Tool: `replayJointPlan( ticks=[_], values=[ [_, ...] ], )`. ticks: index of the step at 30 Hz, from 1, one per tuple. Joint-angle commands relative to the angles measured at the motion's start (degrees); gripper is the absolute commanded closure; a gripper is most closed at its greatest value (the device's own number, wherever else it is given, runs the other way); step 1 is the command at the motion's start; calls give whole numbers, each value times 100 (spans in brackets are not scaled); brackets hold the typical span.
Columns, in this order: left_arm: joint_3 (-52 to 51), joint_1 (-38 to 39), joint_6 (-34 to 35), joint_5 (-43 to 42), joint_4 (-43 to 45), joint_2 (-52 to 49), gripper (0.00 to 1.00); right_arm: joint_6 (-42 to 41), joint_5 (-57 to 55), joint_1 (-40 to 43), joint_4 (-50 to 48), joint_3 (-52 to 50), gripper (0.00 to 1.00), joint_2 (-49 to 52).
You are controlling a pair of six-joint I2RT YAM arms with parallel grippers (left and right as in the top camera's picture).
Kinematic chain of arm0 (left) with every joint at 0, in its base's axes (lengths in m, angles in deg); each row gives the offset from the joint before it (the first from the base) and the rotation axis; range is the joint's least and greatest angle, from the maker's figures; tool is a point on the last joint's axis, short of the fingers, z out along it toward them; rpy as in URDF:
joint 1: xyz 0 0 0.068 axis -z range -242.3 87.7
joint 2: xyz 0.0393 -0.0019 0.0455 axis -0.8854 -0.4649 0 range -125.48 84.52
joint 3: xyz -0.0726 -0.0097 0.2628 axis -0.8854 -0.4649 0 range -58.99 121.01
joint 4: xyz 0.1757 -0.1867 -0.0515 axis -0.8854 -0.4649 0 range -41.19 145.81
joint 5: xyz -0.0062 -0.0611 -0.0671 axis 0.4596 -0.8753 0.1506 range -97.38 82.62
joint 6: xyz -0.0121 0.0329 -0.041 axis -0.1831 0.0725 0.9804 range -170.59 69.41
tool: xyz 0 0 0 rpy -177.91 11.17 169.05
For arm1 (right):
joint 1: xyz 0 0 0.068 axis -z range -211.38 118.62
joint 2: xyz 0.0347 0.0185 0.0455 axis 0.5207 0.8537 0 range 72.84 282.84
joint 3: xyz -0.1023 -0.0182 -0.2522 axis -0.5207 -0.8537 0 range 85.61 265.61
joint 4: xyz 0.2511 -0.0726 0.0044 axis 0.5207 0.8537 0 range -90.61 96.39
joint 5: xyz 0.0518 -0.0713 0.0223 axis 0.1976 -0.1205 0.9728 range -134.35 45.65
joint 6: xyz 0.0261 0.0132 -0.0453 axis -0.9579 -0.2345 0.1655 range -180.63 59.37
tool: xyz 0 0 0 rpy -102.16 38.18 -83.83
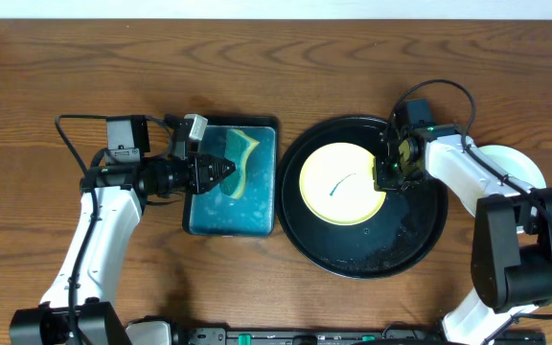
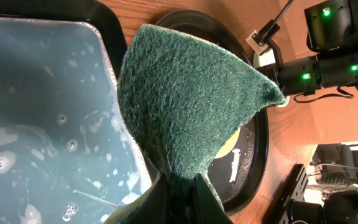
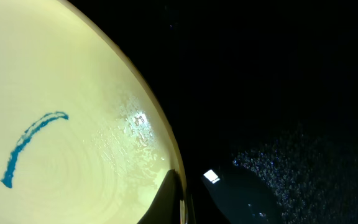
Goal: Clean dirty plates on tray and stack at the side
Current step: 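Lift the green sponge from the basin with the left gripper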
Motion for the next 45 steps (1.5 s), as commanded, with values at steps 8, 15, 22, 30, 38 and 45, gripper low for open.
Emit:
replayJointPlan(
  ticks=[8,15,22,30,38,45],
  values=[
    [-17,-33,-83,-160,7,72,93,129,-205,-39,-15,-81,99,13],
    [-17,-33,-81,-160,4,72,93,129,-205,-46,-17,-81,99,13],
    [-17,-33,-81,-160,9,72,93,131,-205,-46,-22,-81,99,13],
    [-17,-33,-81,-160,7,72,93,129,-203,-46,-11,-81,99,13],
    [-17,-33,-79,-155,7,72,92,131,-203,-46,-13,-87,99,13],
    [-17,-31,162,249,-42,72,92,129,-203,-44,9,-87,88,13]
  ],
)
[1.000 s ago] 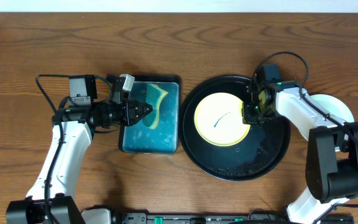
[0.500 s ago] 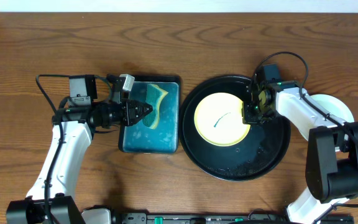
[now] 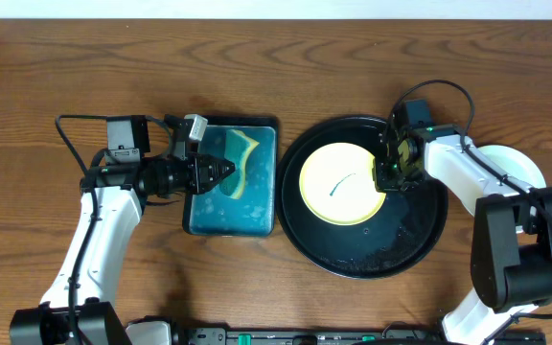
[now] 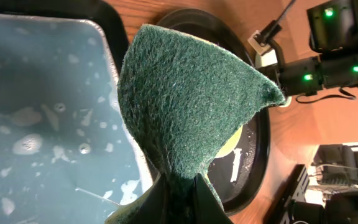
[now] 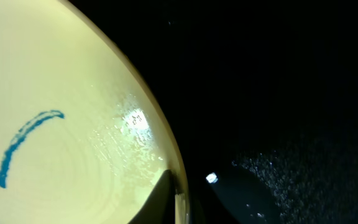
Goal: Clean dirty plates on tray and stack at the side
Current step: 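Lift the green sponge from the basin with the left gripper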
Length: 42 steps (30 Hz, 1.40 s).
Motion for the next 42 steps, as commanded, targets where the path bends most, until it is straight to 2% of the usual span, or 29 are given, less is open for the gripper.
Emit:
replayJointPlan(
  ticks=[1,4,7,8,9,11,13,19,21,22,25,26,28,39,42],
  values=[
    [-17,-31,225,264,-11,72,92,70,-144,-31,0,-72,84,13],
    [-17,-4,774,833,-11,72,93,68,-144,-31,0,-72,83,13],
    [-17,175,1224,1563,-39,72,92,68,-142,-31,-2,-72,63,13],
    [-17,256,1237,1742,-52,72,92,68,-144,-31,-2,-72,54,13],
    [-17,367,1235,1941,-72,72,92,68,-144,-31,-2,-72,38,13],
    [-17,619,1237,2310,-79,70,93,66,-142,-31,-2,-72,24,13],
    [-17,918,1246,2739,-72,70,93,66,-144,-31,-2,-72,1,13],
    [-17,1650,1945,4605,-72,37,92,66,-144,-28,-15,-72,1,13],
    [-17,1840,2127,4994,-72,4,92,66,-142,-31,-22,-72,7,13],
    [-17,1934,2159,5108,-72,-15,92,66,-142,-31,-22,-72,17,13],
    [-17,2116,2157,5174,-66,-72,92,66,-142,-31,-22,-72,72,13],
    [-17,2162,2159,5174,-66,-87,92,66,-142,-31,-22,-72,85,13],
    [-17,2216,2159,5174,-68,-103,92,66,-140,-31,-20,-72,99,13],
    [20,2439,2153,5178,-96,-105,93,70,7,-31,0,-72,99,15],
    [240,2514,2151,5383,-376,-105,93,68,9,-31,0,-72,99,15]
  ],
)
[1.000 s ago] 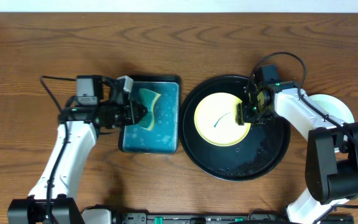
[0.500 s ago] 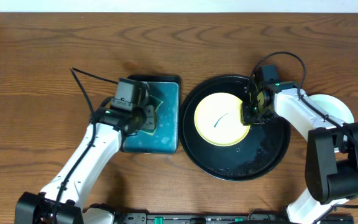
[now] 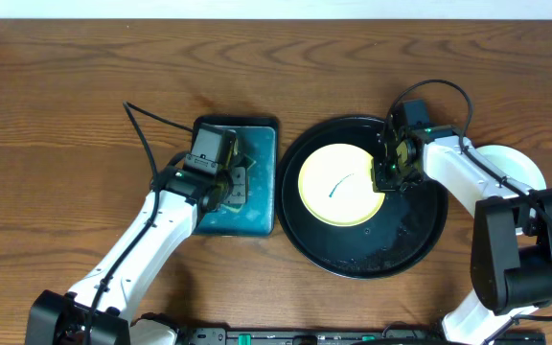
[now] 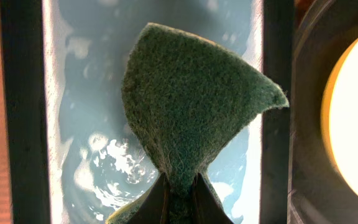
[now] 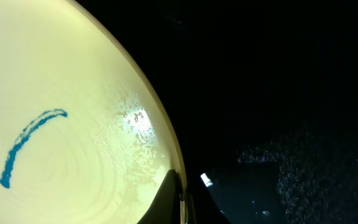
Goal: Clean dirty plates on tray and stack at the side
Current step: 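Lift the green sponge from the basin with the left gripper, then move the sponge in the left gripper over to the yellow plate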
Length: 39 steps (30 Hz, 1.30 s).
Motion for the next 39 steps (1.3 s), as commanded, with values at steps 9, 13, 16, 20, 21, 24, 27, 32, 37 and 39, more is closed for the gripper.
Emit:
replayJointPlan(
  ticks=[9,13,16,20,21,24,27,32,37,39],
  values=[
    [704,291,52,1200,-507,-33,93,11,-7,39,37,-46,99,59],
    [702,466,122,1574,-426,-37,93,11,-9,39,37,-46,99,59],
    [699,599,186,1578,-400,-70,93,11,-9,39,37,-46,99,59],
    [695,732,352,1543,-398,-229,93,11,-7,39,37,-46,99,59],
    [697,756,345,1460,-396,-284,93,11,-7,39,37,-46,99,59],
    [761,785,79,623,-376,-424,92,9,-7,39,22,-46,99,59],
    [984,822,74,151,-387,-468,93,9,-7,39,15,-46,99,59],
    [1523,1003,254,-66,-415,-476,93,9,-7,39,13,-46,99,59],
    [1919,1071,356,-516,-358,-780,93,9,-7,39,15,-46,99,59],
    [2131,1088,385,-824,-358,-1034,92,9,-7,39,15,-46,99,59]
  ],
)
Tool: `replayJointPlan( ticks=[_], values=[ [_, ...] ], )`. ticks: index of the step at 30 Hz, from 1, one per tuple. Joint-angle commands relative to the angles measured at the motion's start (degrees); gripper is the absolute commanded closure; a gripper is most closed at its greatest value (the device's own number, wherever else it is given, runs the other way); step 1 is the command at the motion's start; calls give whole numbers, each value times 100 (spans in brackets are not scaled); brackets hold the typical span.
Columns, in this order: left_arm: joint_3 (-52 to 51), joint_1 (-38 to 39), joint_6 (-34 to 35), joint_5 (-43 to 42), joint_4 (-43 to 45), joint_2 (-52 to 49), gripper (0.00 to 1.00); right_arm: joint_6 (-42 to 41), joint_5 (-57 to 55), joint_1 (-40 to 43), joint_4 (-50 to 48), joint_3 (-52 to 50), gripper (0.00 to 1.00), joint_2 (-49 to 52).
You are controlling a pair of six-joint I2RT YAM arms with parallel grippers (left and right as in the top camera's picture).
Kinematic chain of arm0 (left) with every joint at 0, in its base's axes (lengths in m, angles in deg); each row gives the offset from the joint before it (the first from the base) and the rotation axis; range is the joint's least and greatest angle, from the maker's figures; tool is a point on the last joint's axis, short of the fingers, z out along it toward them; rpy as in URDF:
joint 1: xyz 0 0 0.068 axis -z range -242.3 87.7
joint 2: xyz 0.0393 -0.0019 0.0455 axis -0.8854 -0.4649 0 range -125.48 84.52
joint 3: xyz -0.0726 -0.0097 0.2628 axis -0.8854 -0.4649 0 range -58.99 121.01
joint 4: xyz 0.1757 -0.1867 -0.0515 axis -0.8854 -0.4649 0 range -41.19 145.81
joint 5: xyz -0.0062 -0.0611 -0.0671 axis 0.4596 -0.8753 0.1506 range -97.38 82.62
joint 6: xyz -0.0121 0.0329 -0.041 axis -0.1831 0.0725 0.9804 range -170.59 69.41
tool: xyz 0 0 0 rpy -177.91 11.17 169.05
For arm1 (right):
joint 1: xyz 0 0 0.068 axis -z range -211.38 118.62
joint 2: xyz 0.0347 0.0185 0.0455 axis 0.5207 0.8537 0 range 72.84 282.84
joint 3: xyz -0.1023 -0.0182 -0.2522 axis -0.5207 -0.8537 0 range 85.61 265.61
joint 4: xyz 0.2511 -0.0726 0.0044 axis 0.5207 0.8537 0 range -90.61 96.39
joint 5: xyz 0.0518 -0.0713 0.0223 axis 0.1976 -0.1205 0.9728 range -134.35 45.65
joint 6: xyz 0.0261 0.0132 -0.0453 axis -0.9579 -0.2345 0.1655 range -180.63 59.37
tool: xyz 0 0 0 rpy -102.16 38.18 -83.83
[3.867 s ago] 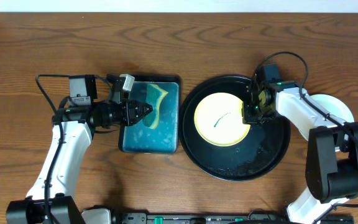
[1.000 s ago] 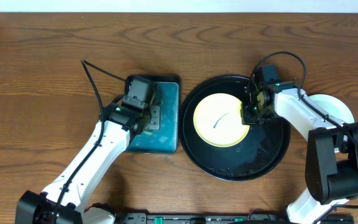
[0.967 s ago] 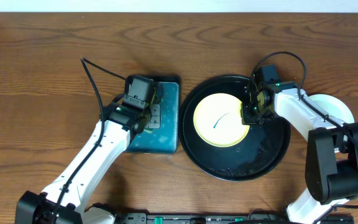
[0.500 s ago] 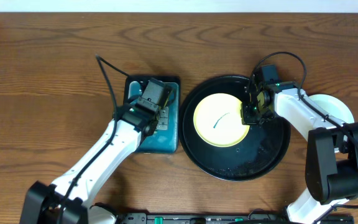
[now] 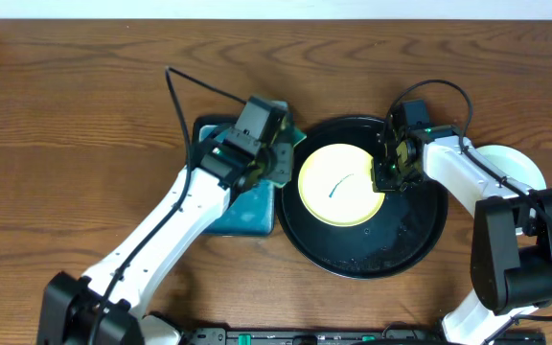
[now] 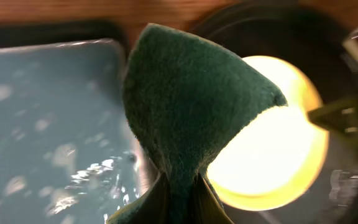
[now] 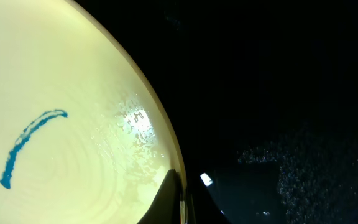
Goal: Clean dirty plates on tray and stack at the side
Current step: 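Move the sponge in the left gripper over to the yellow plate, then scrub the yellow plate with the sponge in the left gripper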
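Note:
A yellow plate [image 5: 338,184] with a blue smear [image 7: 27,143] lies in the round black tray [image 5: 415,235]. My right gripper [image 5: 388,175] is shut on the plate's right rim, seen in the right wrist view at the rim [image 7: 179,199]. My left gripper [image 5: 274,158] is shut on a green scouring sponge [image 6: 191,109], held at the seam between the water basin [image 5: 242,211] and the tray, just left of the plate [image 6: 272,155].
A rectangular basin of soapy bluish water [image 6: 48,118] stands left of the tray. A white plate [image 5: 516,168] lies on the table at the far right, under my right arm. Bare wooden table [image 5: 84,77] surrounds everything.
My left gripper has moved right with the sponge, from over the basin's water to its right edge beside the yellow plate. My right gripper still pinches the plate's rim.
My left gripper held the sponge over the basin from the left side while the right one gripped the plate's rim. The left arm then hung over the basin with the sponge above the water. Now the sponge is at the tray's edge.

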Motion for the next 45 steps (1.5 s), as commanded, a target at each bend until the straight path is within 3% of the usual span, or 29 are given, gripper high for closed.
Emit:
replayJointPlan(
  ticks=[1,10,28,31,37,45],
  values=[
    [393,42,138,-621,9,-459,92,7,-11,39,26,-46,99,59],
    [1215,518,365,-826,-90,-1657,93,7,-13,39,24,-50,98,59],
    [1222,1213,518,-804,1174,-3088,93,9,-13,39,28,-50,99,59],
    [1220,1211,522,-678,946,-3329,92,9,-13,39,28,-52,99,59],
    [1220,1202,754,798,-197,-3449,92,9,-13,39,28,-57,99,59],
    [1222,1080,752,925,-704,-3338,93,9,-13,42,33,-59,99,59]
  ],
)
